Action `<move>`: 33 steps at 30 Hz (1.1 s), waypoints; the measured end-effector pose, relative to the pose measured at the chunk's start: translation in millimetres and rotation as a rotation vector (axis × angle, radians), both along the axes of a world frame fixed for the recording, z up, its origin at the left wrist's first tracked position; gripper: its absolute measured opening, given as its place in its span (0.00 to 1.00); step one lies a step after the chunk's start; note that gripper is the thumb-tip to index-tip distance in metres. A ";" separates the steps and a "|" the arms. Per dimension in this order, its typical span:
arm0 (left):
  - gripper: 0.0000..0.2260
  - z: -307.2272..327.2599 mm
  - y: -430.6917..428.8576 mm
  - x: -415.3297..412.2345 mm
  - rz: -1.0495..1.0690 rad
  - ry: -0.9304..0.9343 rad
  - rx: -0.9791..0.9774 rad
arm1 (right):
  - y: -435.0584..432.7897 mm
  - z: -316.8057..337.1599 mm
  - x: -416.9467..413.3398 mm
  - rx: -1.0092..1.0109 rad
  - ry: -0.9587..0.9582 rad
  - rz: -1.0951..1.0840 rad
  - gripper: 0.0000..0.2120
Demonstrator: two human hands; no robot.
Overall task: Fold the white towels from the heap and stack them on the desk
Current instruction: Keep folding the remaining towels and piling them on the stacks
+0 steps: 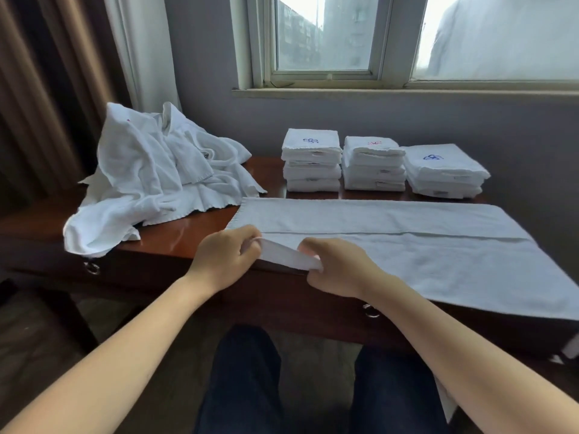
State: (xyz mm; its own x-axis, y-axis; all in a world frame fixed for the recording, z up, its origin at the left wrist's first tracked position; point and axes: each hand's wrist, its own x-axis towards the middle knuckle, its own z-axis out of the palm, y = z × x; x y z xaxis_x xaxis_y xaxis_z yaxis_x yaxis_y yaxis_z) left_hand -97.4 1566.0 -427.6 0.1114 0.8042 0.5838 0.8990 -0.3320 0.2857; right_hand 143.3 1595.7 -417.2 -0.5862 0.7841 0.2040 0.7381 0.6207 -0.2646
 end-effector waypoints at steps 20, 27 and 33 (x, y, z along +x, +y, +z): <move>0.09 30.0 161.7 17.8 0.311 0.127 -0.102 | 164.3 28.1 23.3 0.430 0.106 -0.230 0.10; 0.16 12.0 197.4 17.4 0.372 0.401 -0.193 | 216.2 -4.8 18.5 0.208 0.041 -0.145 0.09; 0.16 -4.8 196.4 50.6 -0.005 0.272 -0.020 | 227.7 -14.8 18.8 0.092 0.129 -0.129 0.05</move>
State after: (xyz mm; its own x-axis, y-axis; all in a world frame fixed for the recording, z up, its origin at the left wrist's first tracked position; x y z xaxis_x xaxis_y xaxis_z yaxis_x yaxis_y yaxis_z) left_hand -46.8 1762.4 -432.5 0.2659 0.8142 0.5162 0.9421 -0.3329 0.0399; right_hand 162.1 1823.4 -432.0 -0.4461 0.8258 0.3449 0.7769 0.5487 -0.3089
